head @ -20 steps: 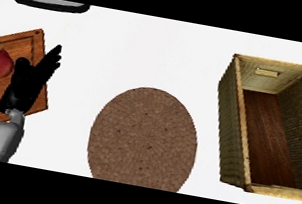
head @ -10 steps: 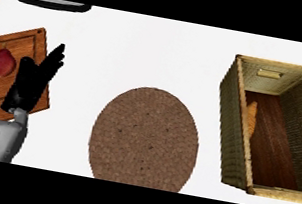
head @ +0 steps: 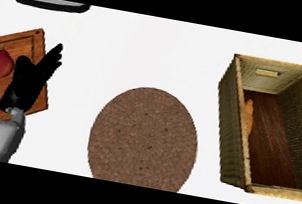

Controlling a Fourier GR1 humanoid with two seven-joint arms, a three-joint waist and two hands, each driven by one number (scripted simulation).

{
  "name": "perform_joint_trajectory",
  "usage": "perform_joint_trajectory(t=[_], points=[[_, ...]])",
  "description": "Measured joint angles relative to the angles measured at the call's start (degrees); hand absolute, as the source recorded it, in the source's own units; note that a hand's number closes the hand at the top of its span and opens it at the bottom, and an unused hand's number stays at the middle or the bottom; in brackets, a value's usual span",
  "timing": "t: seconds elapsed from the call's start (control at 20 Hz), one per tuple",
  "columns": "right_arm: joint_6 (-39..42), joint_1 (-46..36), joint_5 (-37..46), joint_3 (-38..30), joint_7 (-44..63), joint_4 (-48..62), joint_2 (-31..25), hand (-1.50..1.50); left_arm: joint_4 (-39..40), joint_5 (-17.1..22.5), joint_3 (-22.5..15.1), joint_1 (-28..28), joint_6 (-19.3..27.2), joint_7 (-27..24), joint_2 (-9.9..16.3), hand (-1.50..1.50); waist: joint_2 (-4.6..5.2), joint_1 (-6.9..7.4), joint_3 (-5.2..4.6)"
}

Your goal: Pick the croissant from the placemat and place it in the basket

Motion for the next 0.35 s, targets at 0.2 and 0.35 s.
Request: perform_joint_trajectory(t=[0.2,0.35], points=[[1.4,4.2,-5.7,-9.1,-0.1,-4.2,-2.3,-1.50,-0.1,0.5,0.9,0.7,-0.4,-0.5,0.7,0.00,-0.14,-0.54,0.00],[4.6,7.7,-12.4,-16.7,-0.7,-6.6,-5.0,-1.50,0.3,0.3,0.8,0.8,0.0,-0.5,0.2,0.00,-0.23,-1.00,0.02]])
